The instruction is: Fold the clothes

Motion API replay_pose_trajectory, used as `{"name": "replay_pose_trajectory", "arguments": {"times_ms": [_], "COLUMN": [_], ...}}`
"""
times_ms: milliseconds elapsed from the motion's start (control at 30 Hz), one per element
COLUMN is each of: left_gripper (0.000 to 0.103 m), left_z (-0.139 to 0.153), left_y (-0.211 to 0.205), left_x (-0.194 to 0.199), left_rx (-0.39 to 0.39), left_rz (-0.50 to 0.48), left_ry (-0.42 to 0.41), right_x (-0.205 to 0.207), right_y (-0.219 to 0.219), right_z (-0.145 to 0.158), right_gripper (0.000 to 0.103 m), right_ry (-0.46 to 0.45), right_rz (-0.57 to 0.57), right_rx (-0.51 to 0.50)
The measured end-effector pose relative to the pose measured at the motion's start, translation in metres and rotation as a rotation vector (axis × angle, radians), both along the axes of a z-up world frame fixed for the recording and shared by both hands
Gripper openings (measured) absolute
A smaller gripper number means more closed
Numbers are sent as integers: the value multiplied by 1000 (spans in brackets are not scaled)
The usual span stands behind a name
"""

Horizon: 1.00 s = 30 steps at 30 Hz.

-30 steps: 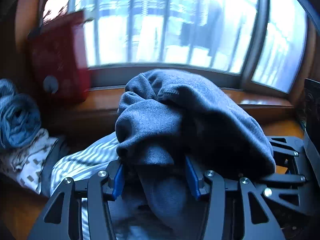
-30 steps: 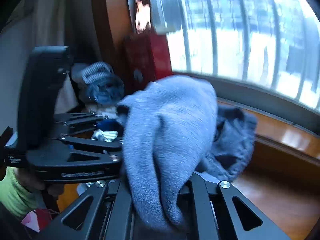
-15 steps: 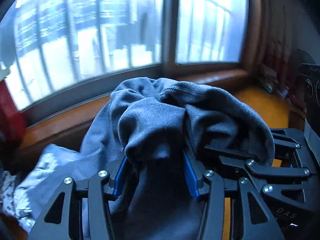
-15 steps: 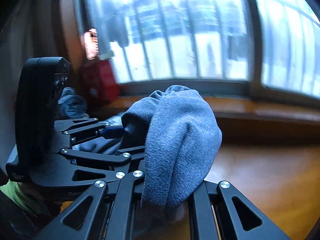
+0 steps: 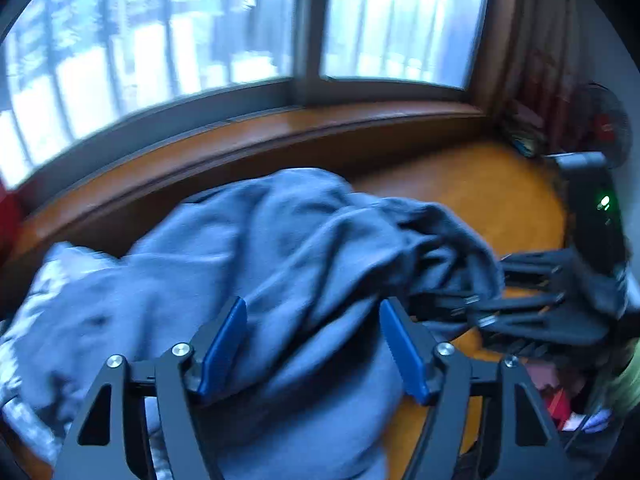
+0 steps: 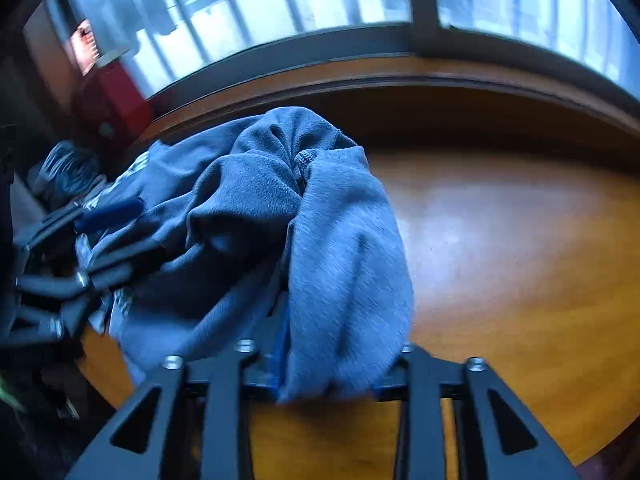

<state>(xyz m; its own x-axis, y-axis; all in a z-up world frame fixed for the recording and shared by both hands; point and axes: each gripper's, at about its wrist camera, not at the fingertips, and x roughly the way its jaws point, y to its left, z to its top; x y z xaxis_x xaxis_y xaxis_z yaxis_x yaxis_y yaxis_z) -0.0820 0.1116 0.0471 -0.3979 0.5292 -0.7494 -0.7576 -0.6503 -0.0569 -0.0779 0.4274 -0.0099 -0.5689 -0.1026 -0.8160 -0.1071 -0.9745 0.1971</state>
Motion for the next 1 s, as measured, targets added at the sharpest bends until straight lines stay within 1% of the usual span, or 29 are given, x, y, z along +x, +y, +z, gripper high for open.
{"name": "replay_pose_trajectory", "arguments": {"times_ms": [33, 67, 133, 167, 200, 233, 267, 300, 333, 367, 433, 500, 567, 633, 700, 733, 867, 967, 1000], "left_gripper": [71, 73, 81, 82, 83, 83, 83, 83, 83, 83, 83, 83, 83, 83, 83, 83, 83, 83, 81], "left_z": [3, 6, 11, 13, 12, 9, 6, 2, -3, -7, -15, -24, -35, -41, -47, -51, -64, -68, -70], "left_y": [-11, -23, -45, -57, -67, -73, -78, -79, -81, -82, -84, -86, -82, -80, -79, -80, -82, -87, -87], "left_x": [0, -1, -4, -5, -8, -12, -16, -20, -24, -28, -30, -30, -32, -32, -33, -35, -46, -55, -58], "left_rx": [1, 2, 18, 25, 32, 31, 30, 24, 19, 20, 25, 25, 2, -19, -27, -29, -31, 33, 58], "left_rz": [34, 68, 141, 177, 210, 238, 264, 280, 296, 304, 311, 313, 306, 298, 284, 277, 254, 241, 236], "left_ry": [16, 31, 38, 40, 34, 22, 9, -11, -36, -50, -77, -100, -116, -121, -126, -131, -156, -190, -203], "right_x": [4, 7, 12, 12, 12, 12, 9, 3, -4, -11, -30, -40, -50, -56, -64, -68, -79, -80, -79], "right_y": [1, 1, 0, -1, -2, -3, -9, -16, -25, -35, -61, -85, -108, -125, -139, -144, -146, -146, -146], "right_z": [5, 12, 25, 33, 40, 47, 54, 57, 57, 56, 46, 32, 15, 1, -10, -13, -20, -21, -20], "right_gripper": [60, 62, 63, 64, 66, 71, 73, 76, 76, 76, 77, 77, 77, 77, 77, 77, 77, 76, 70], "right_ry": [6, 15, 46, 63, 80, 98, 126, 148, 163, 176, 178, 146, 99, 85, 76, 69, 37, 25, 27], "right_rz": [18, 34, 46, 50, 55, 59, 79, 102, 135, 170, 279, 367, 457, 525, 550, 546, 482, 440, 434], "right_rx": [12, 34, 86, 111, 136, 161, 183, 203, 222, 240, 247, 266, 302, 340, 387, 401, 367, 339, 329]}}
